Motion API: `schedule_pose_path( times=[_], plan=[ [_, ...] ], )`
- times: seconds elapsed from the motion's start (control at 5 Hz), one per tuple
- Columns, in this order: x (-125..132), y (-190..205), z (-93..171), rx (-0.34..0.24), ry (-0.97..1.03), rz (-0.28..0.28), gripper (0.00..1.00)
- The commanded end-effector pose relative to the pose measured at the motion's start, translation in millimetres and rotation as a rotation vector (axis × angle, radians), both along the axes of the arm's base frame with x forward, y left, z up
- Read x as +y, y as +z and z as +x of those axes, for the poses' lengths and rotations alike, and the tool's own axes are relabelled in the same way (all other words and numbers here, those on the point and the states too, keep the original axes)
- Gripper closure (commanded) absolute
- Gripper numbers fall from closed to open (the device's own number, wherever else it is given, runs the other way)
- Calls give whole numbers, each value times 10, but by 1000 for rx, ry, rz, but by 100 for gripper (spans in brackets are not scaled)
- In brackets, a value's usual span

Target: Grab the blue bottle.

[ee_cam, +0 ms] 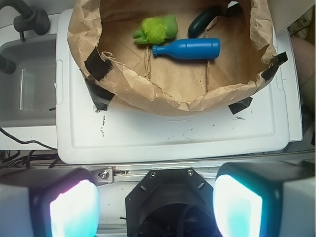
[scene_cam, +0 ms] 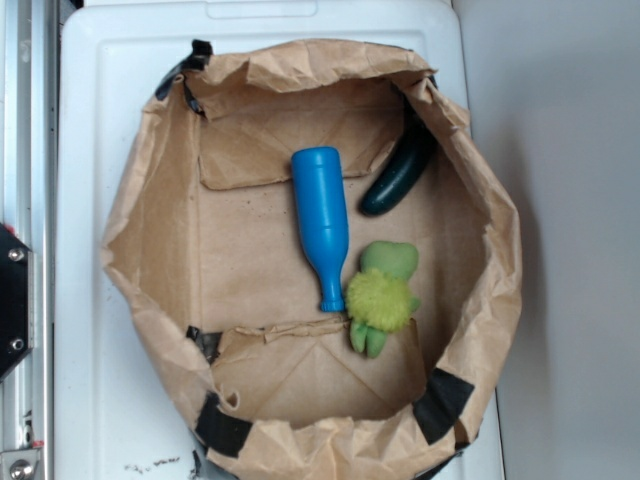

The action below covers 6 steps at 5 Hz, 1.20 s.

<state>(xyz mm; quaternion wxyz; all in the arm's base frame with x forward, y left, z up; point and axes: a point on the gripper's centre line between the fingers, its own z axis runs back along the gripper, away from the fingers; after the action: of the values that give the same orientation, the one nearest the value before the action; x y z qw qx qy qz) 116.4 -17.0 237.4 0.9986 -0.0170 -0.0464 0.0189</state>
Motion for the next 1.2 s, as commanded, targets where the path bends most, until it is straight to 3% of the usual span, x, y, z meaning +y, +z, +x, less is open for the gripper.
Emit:
schedule_pose_path(
  times=[0.0, 0.2, 1.0],
  plan=[
    [0, 0, 0, 0, 0, 0, 0],
    [-6, -212, 467, 27, 41, 3, 0],
    [-6, -212, 467, 27, 41, 3, 0]
  ],
)
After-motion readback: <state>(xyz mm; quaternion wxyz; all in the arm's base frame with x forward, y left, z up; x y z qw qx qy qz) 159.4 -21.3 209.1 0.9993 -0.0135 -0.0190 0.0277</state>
